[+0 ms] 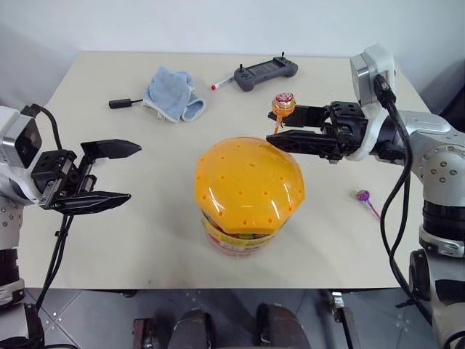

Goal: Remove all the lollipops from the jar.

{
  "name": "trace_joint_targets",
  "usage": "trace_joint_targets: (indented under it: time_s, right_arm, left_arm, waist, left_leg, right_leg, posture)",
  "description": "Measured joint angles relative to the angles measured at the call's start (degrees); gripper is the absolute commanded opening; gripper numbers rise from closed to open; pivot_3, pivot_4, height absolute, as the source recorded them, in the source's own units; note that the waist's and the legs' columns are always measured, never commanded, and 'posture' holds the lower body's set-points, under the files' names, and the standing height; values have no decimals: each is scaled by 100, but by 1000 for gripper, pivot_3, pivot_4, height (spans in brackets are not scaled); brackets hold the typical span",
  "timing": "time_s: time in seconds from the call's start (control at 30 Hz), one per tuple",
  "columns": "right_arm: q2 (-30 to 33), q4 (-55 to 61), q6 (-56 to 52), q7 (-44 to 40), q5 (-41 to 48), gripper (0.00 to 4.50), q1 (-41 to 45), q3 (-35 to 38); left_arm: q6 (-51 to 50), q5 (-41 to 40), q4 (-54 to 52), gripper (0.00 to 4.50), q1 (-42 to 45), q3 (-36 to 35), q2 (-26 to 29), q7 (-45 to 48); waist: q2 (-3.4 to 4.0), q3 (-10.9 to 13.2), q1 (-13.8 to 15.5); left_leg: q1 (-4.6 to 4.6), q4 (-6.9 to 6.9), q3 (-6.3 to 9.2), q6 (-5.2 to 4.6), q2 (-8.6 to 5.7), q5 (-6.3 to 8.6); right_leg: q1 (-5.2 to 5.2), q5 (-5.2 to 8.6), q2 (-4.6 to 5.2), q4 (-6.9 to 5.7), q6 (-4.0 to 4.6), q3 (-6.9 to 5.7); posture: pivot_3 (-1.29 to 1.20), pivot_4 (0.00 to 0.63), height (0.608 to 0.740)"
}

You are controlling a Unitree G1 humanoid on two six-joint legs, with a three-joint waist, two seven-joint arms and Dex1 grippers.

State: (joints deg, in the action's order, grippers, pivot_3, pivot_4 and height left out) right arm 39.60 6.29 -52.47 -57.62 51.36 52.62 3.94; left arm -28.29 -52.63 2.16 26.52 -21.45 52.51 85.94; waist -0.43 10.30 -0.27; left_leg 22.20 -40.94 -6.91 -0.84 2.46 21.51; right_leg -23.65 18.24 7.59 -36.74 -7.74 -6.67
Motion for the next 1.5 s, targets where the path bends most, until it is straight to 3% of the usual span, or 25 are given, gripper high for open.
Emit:
trace_joint_targets:
  time_s: [0.2,0.57,0.8,0.93,1.03,1.23,1.5]
  right_arm:
    - [-57,-5,0,-22,-56,48,66,0]
    - [137,-250,90,298,-204,48,908,329]
    - [1286,-1130,273,503,-1152,48,911,374]
    - [2145,-1768,287,234,-1823,48,217,215]
    - [2376,-2307,367,135,-2276,48,-122,-5]
    - [2437,-3701,978,249,-3296,48,-514,-405]
    - [1819,-4884,1279,843,-3959,48,-855,-471]
  left_arm:
    - [-5,1,-37,4500,3,2,-70,0]
    - [0,11,54,4500,155,128,-220,4]
    - [20,46,147,4500,310,232,-224,6]
    - [23,91,308,4500,357,234,-212,6]
    - [23,110,315,4500,358,235,-195,7]
    - [36,220,390,4500,365,237,-137,7]
    - [57,269,411,4500,349,244,-124,6]
  waist:
    - [0,0,-4]
    - [0,0,6]
    - [0,0,5]
    - [0,0,-7]
    - [0,0,-39]
    - [1,1,-125]
    - [5,3,-156]
  left_leg:
    - [0,0,0,0,0,0]
    - [1,0,0,1,0,1]
    - [1,4,-3,1,0,1]
    - [0,6,-12,1,0,1]
    - [0,9,-16,1,2,1]
    - [1,11,-16,1,2,1]
    - [0,10,-16,1,7,0]
  right_leg:
    - [0,0,0,0,0,-1]
    - [-1,0,1,-2,0,-1]
    - [-2,0,2,0,0,0]
    - [-3,0,3,4,0,4]
    - [-7,1,3,4,1,5]
    - [-8,2,4,4,3,4]
    - [-8,4,1,4,6,4]
  posture:
    - [0,150,740]
    - [0,150,740]
    - [0,150,740]
    - [0,150,740]
    - [0,150,740]
    - [0,150,740]
    - [0,150,740]
